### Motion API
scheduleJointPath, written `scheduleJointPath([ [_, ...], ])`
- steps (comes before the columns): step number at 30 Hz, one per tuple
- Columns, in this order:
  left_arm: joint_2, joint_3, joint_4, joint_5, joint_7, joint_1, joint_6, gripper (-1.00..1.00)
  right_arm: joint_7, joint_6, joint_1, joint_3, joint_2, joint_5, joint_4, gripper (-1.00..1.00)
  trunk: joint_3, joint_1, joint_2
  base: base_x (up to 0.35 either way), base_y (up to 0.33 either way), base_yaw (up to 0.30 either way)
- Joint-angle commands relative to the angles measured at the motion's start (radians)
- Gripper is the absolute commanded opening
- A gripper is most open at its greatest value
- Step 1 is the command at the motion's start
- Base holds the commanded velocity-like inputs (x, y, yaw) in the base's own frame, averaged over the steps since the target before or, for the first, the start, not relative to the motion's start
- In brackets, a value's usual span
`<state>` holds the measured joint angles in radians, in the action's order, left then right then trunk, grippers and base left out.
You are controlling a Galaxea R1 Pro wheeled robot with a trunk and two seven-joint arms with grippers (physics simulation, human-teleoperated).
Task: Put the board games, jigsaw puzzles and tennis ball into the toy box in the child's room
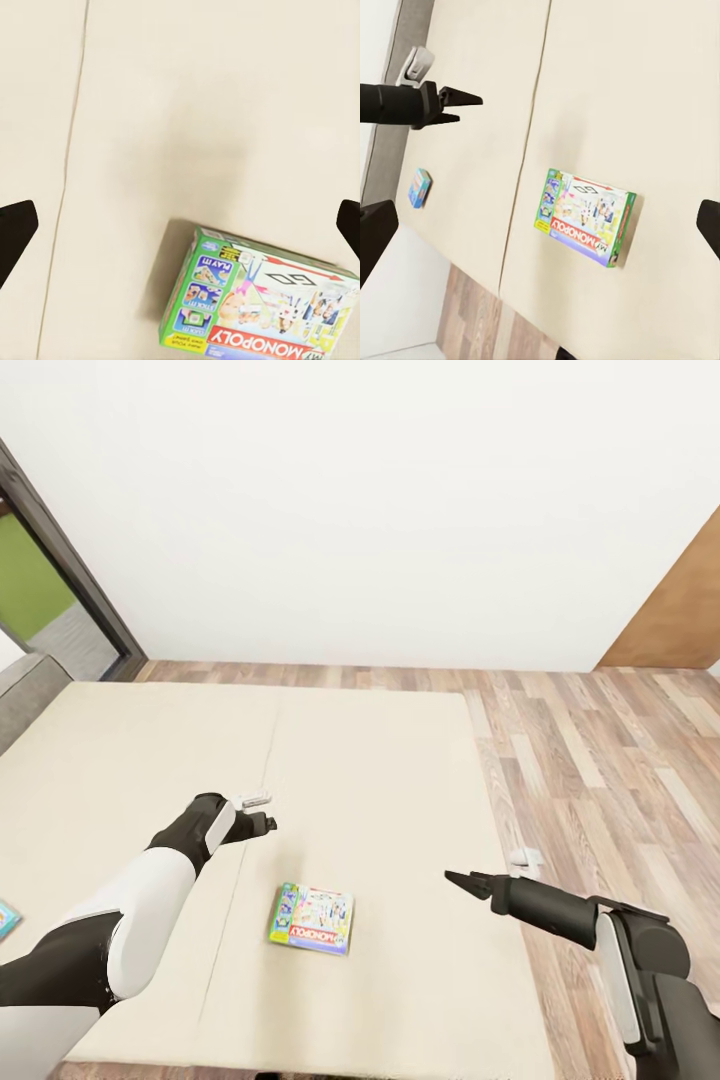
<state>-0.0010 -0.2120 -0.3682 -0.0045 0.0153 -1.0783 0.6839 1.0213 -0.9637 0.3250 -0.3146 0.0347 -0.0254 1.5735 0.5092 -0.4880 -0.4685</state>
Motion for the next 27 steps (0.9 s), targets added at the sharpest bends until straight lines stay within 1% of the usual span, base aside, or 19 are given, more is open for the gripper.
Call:
scheduleJointPath([
  [1, -0.001, -0.004, -0.001, 0.0, 0.002, 0.0, 0.005, 1.0, 0.003, -0.011, 0.002, -0.002, 0.001, -0.003, 0.0, 1.0, 0.003, 0.0, -0.002, 0.0, 0.0, 0.002],
  [6, -0.001, -0.004, 0.0, 0.0, 0.002, 0.001, 0.005, 1.0, 0.013, -0.028, 0.01, -0.012, 0.012, -0.013, 0.002, 1.0, 0.011, 0.0, -0.002, 0.0, 0.0, 0.001],
  [9, -0.002, -0.004, 0.001, 0.0, 0.002, 0.001, 0.003, 1.0, 0.03, -0.044, 0.011, -0.019, 0.029, -0.017, 0.002, 1.0, 0.016, 0.0, -0.002, 0.0, 0.0, 0.0],
  [11, -0.002, -0.004, 0.001, 0.0, 0.002, 0.001, -0.002, 1.0, 0.056, -0.055, 0.012, -0.022, 0.041, -0.019, 0.003, 1.0, 0.019, 0.0, -0.002, 0.0, 0.0, 0.0],
  [14, -0.003, -0.004, 0.002, 0.0, 0.002, 0.001, -0.015, 1.0, 0.124, -0.066, 0.012, -0.025, 0.055, -0.024, 0.003, 1.0, 0.024, 0.0, -0.002, 0.0, 0.0, 0.0],
  [19, -0.007, -0.004, 0.003, -0.001, 0.002, 0.001, -0.025, 1.0, 0.293, -0.074, 0.012, -0.036, 0.073, -0.029, 0.004, 1.0, 0.031, 0.0, -0.002, 0.0, 0.0, 0.0],
  [23, -0.01, -0.003, 0.003, -0.001, 0.002, 0.001, -0.028, 1.0, 0.414, -0.07, 0.008, -0.065, 0.085, -0.03, 0.005, 1.0, 0.033, 0.0, -0.002, 0.0, 0.0, 0.0],
  [25, -0.01, 0.001, 0.003, -0.001, 0.002, 0.001, -0.029, 1.0, 0.454, -0.064, 0.004, -0.082, 0.088, -0.031, 0.005, 1.0, 0.034, 0.0, -0.002, 0.0, 0.0, 0.0],
  [27, -0.011, 0.008, 0.003, -0.001, 0.002, 0.001, -0.03, 1.0, 0.481, -0.06, 0.001, -0.098, 0.089, -0.031, 0.005, 1.0, 0.034, 0.0, -0.002, 0.0, 0.0, 0.0],
])
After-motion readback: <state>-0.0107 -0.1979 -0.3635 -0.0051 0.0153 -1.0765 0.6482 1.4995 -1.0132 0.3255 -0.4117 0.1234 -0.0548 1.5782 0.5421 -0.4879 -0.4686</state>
